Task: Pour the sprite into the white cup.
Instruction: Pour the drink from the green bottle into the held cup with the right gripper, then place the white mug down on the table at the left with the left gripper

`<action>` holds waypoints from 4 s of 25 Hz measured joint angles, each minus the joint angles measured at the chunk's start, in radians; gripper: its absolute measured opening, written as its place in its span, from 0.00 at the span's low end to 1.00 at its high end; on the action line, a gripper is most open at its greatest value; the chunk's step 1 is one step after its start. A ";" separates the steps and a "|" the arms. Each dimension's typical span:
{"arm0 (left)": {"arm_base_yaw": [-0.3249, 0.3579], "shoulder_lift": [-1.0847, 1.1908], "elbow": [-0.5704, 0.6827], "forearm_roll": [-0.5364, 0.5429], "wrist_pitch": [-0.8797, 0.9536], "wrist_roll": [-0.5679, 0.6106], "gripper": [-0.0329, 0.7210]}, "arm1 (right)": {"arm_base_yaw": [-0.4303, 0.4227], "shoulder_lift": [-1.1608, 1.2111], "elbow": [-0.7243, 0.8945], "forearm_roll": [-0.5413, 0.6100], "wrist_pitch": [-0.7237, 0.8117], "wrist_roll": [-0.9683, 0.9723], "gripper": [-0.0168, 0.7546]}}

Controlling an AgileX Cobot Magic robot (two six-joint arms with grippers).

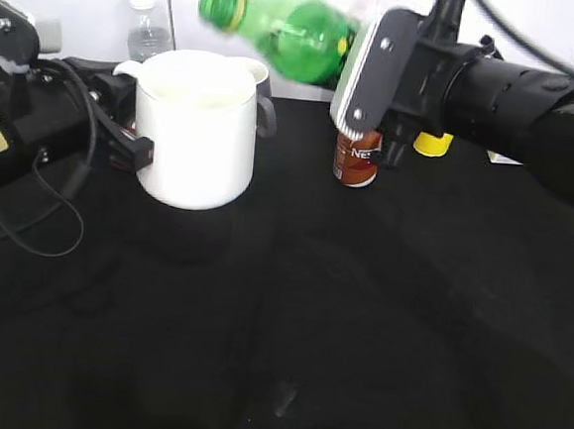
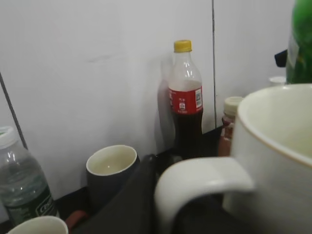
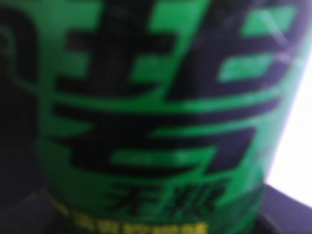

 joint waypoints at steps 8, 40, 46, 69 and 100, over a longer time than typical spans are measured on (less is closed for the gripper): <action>0.000 0.000 0.000 0.007 0.044 0.000 0.11 | 0.000 0.004 0.000 0.118 -0.090 -0.277 0.58; 0.000 0.000 0.000 0.058 -0.007 0.000 0.11 | 0.000 0.004 0.000 0.228 -0.221 -0.629 0.58; 0.000 0.000 0.000 0.099 -0.007 0.001 0.11 | 0.000 0.004 0.000 0.245 -0.226 -0.685 0.58; 0.000 0.000 0.001 0.109 0.000 0.006 0.11 | 0.000 0.004 -0.003 0.254 -0.239 -0.719 0.57; 0.521 0.633 -0.591 -0.156 -0.143 -0.020 0.11 | 0.000 0.004 -0.003 0.260 -0.171 0.580 0.56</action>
